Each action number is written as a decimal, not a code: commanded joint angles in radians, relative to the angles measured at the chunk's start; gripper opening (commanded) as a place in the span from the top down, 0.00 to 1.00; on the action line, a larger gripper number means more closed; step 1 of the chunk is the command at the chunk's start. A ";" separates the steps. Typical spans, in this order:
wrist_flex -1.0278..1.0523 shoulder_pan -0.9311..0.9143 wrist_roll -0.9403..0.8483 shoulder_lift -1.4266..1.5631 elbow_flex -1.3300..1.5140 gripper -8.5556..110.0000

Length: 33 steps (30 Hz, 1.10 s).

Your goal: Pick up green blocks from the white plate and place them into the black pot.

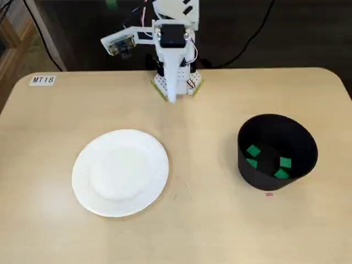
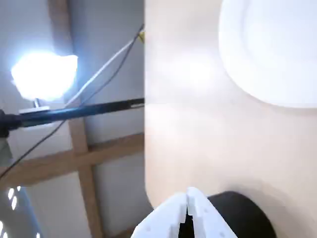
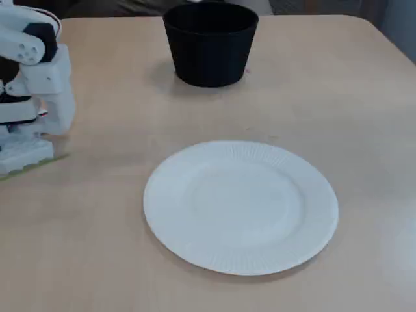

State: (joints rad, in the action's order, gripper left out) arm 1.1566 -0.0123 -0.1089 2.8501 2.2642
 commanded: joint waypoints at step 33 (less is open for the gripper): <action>-0.190 0.020 -0.035 0.403 0.744 0.95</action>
State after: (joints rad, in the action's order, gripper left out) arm 0.9802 0.0107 -0.1381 3.2490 3.0127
